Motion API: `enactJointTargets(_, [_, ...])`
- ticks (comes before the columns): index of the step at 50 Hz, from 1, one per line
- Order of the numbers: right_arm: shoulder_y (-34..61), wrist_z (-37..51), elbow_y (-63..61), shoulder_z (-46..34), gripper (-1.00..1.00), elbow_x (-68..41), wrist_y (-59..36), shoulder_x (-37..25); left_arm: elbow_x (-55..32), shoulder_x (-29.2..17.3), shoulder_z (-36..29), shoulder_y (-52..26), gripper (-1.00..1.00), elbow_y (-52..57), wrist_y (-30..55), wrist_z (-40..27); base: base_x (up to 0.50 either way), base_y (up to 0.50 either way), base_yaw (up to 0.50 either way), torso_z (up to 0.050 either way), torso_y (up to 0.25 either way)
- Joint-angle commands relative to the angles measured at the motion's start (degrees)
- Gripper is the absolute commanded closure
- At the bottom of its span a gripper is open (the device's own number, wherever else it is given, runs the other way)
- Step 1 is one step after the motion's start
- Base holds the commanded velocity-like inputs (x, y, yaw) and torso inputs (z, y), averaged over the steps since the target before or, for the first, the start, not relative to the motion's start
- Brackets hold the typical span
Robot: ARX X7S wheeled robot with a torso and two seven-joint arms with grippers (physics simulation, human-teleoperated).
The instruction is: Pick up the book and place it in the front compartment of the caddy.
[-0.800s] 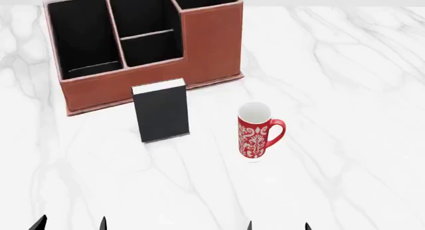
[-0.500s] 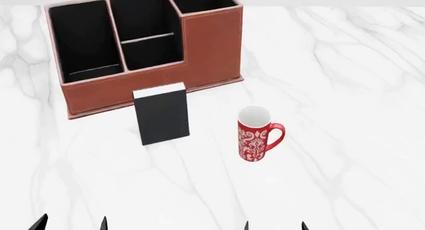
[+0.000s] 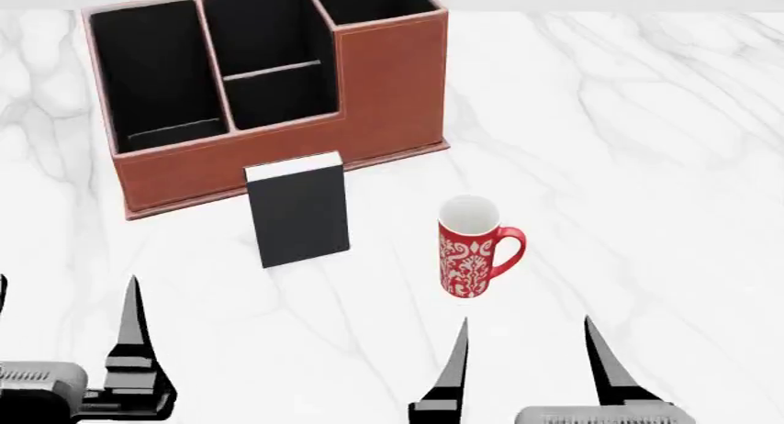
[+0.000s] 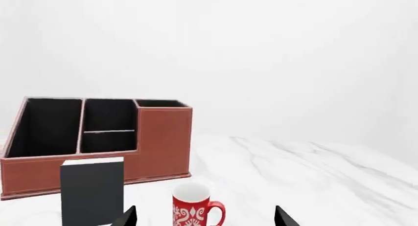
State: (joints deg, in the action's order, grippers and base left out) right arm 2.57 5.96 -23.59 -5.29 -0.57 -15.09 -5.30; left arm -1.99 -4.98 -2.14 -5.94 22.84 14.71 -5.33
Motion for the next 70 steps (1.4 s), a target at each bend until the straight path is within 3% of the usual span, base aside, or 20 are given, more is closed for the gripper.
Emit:
enactJointTargets(1, [0.92,-0.55,-15.95,2.93,-1.0,-1.36,-8.12,-0.51,-2.33,-0.05,4.93,-2.32,-1.0,13.96,7.4,-0.87,0.0,0.0,0.0,0.0,0.0])
enactJointTargets(13, [1.8,0.95,-23.21,3.41,-1.0,-2.48,-12.63,-1.54,-7.08,-1.82,10.92,-4.54,-1.0,20.71,13.22,-2.86,0.0,0.0,0.0,0.0,0.0])
enactJointTargets(28, [2.33,1.92,-25.43,3.12,-1.0,-3.98,-14.7,-2.2,-8.38,-2.89,10.0,-4.65,-1.0,24.77,15.94,-4.15,0.0,0.0,0.0,0.0,0.0])
enactJointTargets(46, [3.12,2.84,-28.17,3.19,-1.0,-6.18,-17.26,-3.04,-7.65,-4.07,6.33,-3.73,-1.0,28.26,16.92,-5.37,0.49,0.0,0.0,0.0,0.0])
enactJointTargets(70, [3.4,4.26,-28.17,2.07,-1.0,-6.96,-17.46,-4.11,-9.73,-5.66,6.88,-3.99,-1.0,29.03,17.96,-6.01,0.5,0.0,0.0,0.0,0.001])
